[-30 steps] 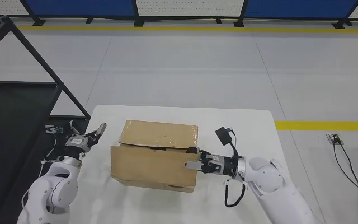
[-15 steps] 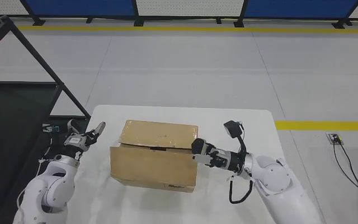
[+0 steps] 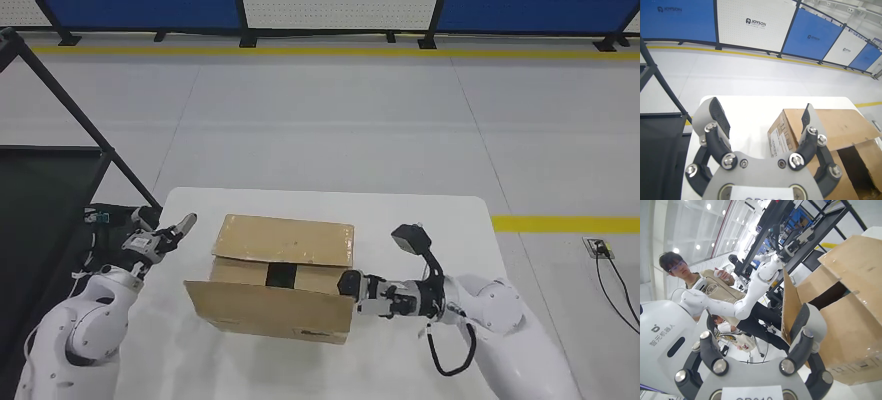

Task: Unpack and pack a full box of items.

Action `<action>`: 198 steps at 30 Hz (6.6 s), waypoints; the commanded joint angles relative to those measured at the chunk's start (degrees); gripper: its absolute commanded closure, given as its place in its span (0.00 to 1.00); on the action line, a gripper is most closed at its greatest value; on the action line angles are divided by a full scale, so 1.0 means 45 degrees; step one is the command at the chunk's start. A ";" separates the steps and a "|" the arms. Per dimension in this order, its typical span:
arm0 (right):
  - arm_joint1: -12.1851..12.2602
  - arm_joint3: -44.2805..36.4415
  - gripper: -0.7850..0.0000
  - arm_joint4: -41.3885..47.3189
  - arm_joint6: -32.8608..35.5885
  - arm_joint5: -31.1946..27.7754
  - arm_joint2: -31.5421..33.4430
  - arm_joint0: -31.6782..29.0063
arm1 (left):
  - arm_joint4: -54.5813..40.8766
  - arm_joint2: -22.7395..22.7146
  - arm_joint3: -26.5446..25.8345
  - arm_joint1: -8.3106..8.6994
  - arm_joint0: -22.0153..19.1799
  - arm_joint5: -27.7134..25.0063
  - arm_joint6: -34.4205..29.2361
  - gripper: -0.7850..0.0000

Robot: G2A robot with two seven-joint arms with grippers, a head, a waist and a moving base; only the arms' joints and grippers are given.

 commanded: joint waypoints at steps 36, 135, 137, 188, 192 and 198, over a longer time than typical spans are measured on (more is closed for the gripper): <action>0.0611 0.0745 0.00 -0.0656 0.1583 0.1725 -0.2444 0.1165 | -0.1891 -0.1303 -0.1228 0.2226 0.3355 -0.8090 -0.1578 0.00; -0.0845 0.3253 0.00 -0.0667 -0.7375 0.5256 -0.3924 0.4381 | -0.0538 -0.0754 -0.1517 0.2723 0.4769 -0.6860 0.1122 0.00; -0.1056 0.3806 0.00 -0.1005 -0.8214 0.5249 -0.4214 0.4832 | -0.0475 -0.0772 -0.1542 0.2724 0.4845 -0.6868 0.1211 0.00; -0.4786 1.3411 0.00 -0.1748 -0.9384 0.6847 -0.6203 0.9238 | 0.1130 0.0283 -0.0792 0.2681 0.4678 -0.5883 0.1191 0.00; -0.4877 1.3742 0.00 -0.1737 -0.9198 0.6825 -0.6069 0.9348 | 0.1155 0.0390 -0.0688 0.2686 0.4535 -0.5922 0.1129 0.00; -0.4895 1.3932 0.00 -0.1155 -0.8660 0.5894 -0.5526 0.9417 | 0.1144 0.0519 -0.0870 0.2695 0.4400 -0.5921 0.0955 0.00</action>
